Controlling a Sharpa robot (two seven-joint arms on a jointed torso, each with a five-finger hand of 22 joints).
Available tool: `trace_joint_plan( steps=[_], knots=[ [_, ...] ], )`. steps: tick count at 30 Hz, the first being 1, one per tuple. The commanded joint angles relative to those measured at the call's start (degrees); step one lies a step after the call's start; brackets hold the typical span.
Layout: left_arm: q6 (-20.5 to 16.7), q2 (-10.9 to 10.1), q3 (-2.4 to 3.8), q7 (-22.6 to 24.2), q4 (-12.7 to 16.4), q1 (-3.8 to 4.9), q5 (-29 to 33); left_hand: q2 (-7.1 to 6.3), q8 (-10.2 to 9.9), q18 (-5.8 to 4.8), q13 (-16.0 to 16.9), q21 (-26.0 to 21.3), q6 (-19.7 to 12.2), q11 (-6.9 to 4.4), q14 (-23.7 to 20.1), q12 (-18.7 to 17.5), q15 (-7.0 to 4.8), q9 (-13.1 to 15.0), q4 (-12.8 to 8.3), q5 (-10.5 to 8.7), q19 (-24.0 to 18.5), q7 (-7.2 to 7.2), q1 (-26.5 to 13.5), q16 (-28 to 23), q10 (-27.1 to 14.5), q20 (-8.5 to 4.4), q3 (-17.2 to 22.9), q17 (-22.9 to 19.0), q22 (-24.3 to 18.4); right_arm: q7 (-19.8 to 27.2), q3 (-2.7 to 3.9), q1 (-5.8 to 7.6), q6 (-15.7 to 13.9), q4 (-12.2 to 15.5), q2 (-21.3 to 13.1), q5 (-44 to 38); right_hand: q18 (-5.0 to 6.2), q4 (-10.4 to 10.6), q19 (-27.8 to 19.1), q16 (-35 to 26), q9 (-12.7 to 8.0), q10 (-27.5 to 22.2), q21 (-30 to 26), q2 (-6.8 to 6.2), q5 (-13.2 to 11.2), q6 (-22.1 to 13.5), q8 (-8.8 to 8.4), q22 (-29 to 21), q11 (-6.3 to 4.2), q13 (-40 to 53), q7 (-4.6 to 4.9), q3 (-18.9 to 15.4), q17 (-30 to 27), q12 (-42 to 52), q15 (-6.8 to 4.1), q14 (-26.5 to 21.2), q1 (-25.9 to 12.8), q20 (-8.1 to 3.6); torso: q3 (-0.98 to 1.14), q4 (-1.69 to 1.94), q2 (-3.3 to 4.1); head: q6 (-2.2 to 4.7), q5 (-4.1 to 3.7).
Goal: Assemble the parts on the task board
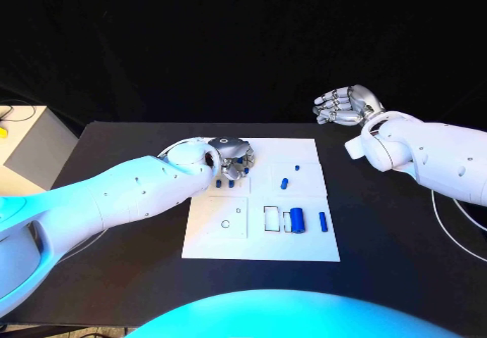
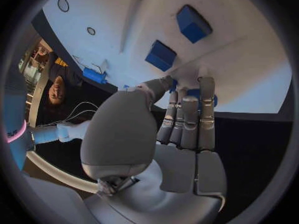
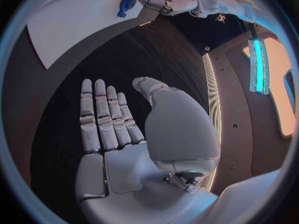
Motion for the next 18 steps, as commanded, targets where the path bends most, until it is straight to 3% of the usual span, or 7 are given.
trace_joint_plan(
  steps=[1, 10, 18],
  knots=[
    [1.3, 0.2, -0.05, 0.4, 0.0, -0.12, 0.0, 0.37, -0.3, 0.82, -0.1, 0.4, 1.1, -0.19, 0.3, 0.4, -0.34, 0.0, -0.2, -0.21, 0.1, 0.05, -0.4, 0.5, 1.0, -0.35, 0.6, 0.0, 0.4, 0.5, 0.04, 0.05, 0.3, 0.1, 0.0, -0.3, 0.37, -0.1, 0.4, -0.2, -0.1, 0.4, 0.3, 0.04, 0.2, 0.3, -0.13, -0.1, -0.06, -0.1, 2.36, 0.3, -0.1, 0.2, 0.02, 0.5, -0.4, -0.05, -0.01, 0.05, -0.04, 0.0, 0.03],
    [0.8, 0.2, -0.06, 1.4, 0.1, -0.13, 0.4, 0.85, -0.7, 0.51, -0.6, 2.2, 3.0, -1.29, 1.4, 0.2, -1.63, 0.2, -0.8, -0.25, 1.1, -0.35, -0.5, 2.0, 3.7, -1.49, 1.6, 1.2, 2.5, 0.5, 0.04, 0.05, 0.3, 0.1, 0.1, -0.3, 0.37, -0.1, 0.4, -0.2, -0.1, 0.4, 0.3, 0.04, 0.2, 0.3, -0.13, -0.1, -0.06, -0.1, 2.36, 0.3, -0.1, 0.2, 0.02, 0.5, -0.4, -0.05, -0.01, 0.07, -0.06, 0.0, 0.03],
    [0.5, 0.1, -0.07, 2.0, 0.1, -0.14, 0.5, 1.86, -0.8, -0.15, -1.2, 5.0, 6.5, -2.38, 4.5, -1.2, -2.42, 1.1, -1.7, -0.31, 3.4, -0.93, -0.5, 4.3, 7.5, -2.29, 2.3, 4.9, 5.9, 0.5, 0.04, 0.05, 0.4, 0.1, 0.2, -0.3, 0.37, -0.1, 0.4, -0.2, -0.1, 0.4, 0.3, 0.04, 0.2, 0.3, -0.13, -0.1, -0.06, -0.1, 2.36, 0.3, -0.1, 0.2, 0.02, 0.5, -0.4, -0.05, -0.04, 0.06, -0.07, 0.0, 0.04]
  ],
)
